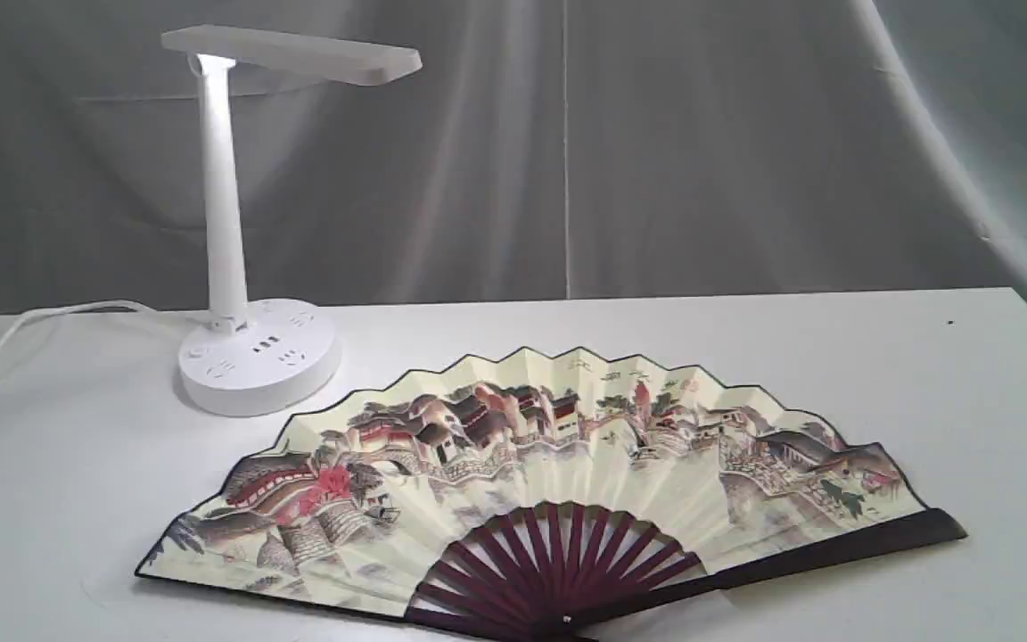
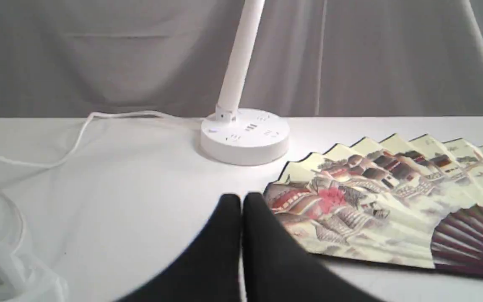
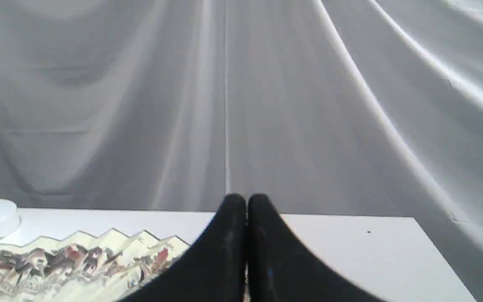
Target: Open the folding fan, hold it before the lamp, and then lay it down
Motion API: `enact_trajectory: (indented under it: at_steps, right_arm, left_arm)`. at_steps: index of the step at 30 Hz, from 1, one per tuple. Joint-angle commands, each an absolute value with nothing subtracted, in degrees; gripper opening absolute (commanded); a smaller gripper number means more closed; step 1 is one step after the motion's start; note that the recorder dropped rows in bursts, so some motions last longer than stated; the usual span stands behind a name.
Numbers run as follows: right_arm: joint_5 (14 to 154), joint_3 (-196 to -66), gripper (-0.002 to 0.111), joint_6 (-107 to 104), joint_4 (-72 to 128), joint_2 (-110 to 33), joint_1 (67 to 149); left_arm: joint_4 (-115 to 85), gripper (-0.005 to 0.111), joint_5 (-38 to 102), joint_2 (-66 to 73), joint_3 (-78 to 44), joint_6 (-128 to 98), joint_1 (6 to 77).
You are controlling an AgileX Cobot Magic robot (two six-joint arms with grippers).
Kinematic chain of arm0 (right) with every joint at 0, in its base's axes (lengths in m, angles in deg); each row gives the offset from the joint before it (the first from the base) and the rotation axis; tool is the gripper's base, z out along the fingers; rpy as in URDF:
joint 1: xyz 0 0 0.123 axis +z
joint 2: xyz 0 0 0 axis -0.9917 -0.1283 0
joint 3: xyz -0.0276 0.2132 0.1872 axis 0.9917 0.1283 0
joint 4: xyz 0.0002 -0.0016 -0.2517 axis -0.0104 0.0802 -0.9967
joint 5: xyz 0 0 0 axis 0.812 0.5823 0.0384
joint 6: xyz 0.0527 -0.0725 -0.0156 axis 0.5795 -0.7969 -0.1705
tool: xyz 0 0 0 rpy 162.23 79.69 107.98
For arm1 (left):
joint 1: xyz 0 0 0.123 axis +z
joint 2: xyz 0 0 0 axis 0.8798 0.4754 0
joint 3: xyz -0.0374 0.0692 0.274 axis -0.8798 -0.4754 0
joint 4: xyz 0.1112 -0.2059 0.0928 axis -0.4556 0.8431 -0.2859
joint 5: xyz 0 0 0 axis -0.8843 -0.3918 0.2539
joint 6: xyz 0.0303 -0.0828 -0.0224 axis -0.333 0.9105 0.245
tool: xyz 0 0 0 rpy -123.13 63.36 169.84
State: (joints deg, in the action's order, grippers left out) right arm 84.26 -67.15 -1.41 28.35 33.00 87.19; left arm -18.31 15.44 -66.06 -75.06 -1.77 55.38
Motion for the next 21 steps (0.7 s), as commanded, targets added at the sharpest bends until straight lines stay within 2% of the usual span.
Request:
enact_trajectory:
  at_steps: [1, 9, 21]
  right_arm:
    - [89.97, -66.37, 0.0, -1.86, 27.97, 33.26, 87.23]
    - [98.97, -66.37, 0.0, 0.28, 31.65, 33.26, 87.23]
    - [98.69, -66.37, 0.0, 0.79, 27.55, 33.26, 87.23]
  left_arm:
    - [-18.7, 0.0, 18.18, -66.19, -77.81, -1.7, 55.35]
    - [-18.54, 0.0, 18.09, -66.19, -77.81, -1.67, 55.35]
    - [-18.54, 0.0, 18.09, -66.19, -77.81, -1.67, 55.35]
